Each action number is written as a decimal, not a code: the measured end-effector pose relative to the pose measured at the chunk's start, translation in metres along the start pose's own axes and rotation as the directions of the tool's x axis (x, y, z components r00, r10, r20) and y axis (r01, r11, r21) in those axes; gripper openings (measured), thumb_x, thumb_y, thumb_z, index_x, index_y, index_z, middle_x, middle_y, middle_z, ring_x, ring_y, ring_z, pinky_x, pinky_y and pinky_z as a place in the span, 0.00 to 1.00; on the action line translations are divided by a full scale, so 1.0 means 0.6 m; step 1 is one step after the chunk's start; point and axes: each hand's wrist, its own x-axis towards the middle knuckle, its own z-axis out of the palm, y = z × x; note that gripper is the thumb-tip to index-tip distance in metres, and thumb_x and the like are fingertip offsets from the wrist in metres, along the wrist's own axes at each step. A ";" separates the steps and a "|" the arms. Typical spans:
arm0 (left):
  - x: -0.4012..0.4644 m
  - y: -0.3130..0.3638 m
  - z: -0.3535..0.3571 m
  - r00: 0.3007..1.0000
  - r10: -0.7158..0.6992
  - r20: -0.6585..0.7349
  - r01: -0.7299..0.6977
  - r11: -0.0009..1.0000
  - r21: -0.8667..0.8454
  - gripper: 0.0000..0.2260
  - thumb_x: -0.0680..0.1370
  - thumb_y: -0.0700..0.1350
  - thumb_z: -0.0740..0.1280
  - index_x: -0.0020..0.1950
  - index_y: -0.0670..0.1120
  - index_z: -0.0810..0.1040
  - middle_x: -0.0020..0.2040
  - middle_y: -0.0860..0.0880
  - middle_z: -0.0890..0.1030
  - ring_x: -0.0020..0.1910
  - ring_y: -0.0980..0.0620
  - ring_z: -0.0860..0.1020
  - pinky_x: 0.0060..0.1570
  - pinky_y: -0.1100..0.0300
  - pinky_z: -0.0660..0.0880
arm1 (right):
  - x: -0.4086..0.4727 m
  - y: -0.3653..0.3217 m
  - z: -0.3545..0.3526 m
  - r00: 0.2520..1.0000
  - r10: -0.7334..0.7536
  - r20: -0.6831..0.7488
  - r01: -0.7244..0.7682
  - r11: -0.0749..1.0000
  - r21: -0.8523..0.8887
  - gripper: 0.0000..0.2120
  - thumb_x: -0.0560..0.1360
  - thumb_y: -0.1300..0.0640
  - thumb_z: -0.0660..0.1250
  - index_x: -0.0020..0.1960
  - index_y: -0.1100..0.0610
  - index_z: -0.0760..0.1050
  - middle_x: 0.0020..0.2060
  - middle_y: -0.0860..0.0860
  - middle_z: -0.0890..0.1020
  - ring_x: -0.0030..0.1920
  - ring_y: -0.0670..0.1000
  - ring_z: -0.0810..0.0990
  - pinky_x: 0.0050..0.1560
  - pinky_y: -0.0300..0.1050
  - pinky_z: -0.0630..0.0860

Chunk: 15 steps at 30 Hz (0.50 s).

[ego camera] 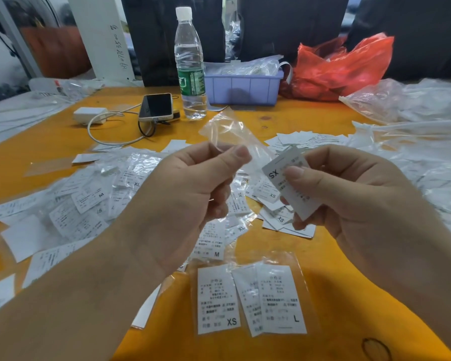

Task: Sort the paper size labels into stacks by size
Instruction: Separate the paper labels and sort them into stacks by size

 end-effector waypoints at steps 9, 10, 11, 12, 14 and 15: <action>0.003 -0.012 0.012 0.999 -0.024 0.032 0.029 0.986 -0.167 0.10 0.61 0.50 0.76 0.39 0.49 0.84 0.29 0.52 0.69 0.25 0.57 0.65 0.21 0.66 0.63 | -0.005 -0.002 0.013 0.997 -0.024 -0.067 0.026 0.999 0.035 0.04 0.61 0.53 0.73 0.35 0.52 0.83 0.36 0.57 0.85 0.33 0.54 0.83 0.29 0.43 0.79; 0.004 -0.012 0.010 0.999 -0.024 0.028 0.028 0.983 -0.181 0.11 0.60 0.51 0.77 0.39 0.49 0.84 0.29 0.52 0.69 0.25 0.57 0.65 0.21 0.66 0.64 | -0.006 -0.003 0.012 0.997 -0.021 -0.072 0.024 0.999 0.039 0.05 0.60 0.53 0.72 0.35 0.52 0.84 0.36 0.57 0.85 0.33 0.53 0.83 0.29 0.43 0.79; 0.006 -0.012 0.008 0.999 -0.025 0.020 0.029 0.981 -0.194 0.11 0.60 0.51 0.77 0.39 0.49 0.84 0.29 0.53 0.70 0.25 0.57 0.66 0.21 0.65 0.64 | -0.006 -0.003 0.012 0.997 -0.021 -0.076 0.024 0.999 0.041 0.04 0.60 0.53 0.72 0.35 0.52 0.83 0.36 0.57 0.85 0.33 0.53 0.83 0.29 0.42 0.79; 0.007 -0.012 0.007 1.000 -0.027 0.013 0.029 0.978 -0.206 0.12 0.59 0.51 0.77 0.40 0.49 0.84 0.29 0.53 0.70 0.25 0.57 0.66 0.21 0.65 0.64 | -0.006 -0.004 0.011 0.997 -0.018 -0.079 0.021 0.999 0.039 0.04 0.60 0.54 0.72 0.35 0.52 0.83 0.36 0.58 0.85 0.33 0.53 0.83 0.29 0.42 0.79; 0.008 -0.013 0.002 1.000 -0.023 0.005 0.024 0.975 -0.219 0.12 0.61 0.51 0.78 0.40 0.49 0.84 0.29 0.53 0.71 0.25 0.58 0.67 0.21 0.65 0.65 | -0.007 -0.003 0.010 0.997 -0.007 -0.075 0.010 0.999 0.038 0.04 0.60 0.53 0.72 0.34 0.52 0.83 0.36 0.58 0.85 0.34 0.53 0.83 0.29 0.42 0.79; 0.008 -0.015 -0.001 1.000 -0.010 0.008 0.012 0.977 -0.212 0.10 0.64 0.50 0.78 0.41 0.49 0.84 0.29 0.53 0.71 0.25 0.58 0.67 0.22 0.65 0.65 | -0.006 -0.002 0.010 0.998 -0.001 -0.069 0.004 0.999 0.040 0.05 0.60 0.53 0.72 0.35 0.52 0.83 0.36 0.57 0.85 0.34 0.53 0.83 0.29 0.42 0.79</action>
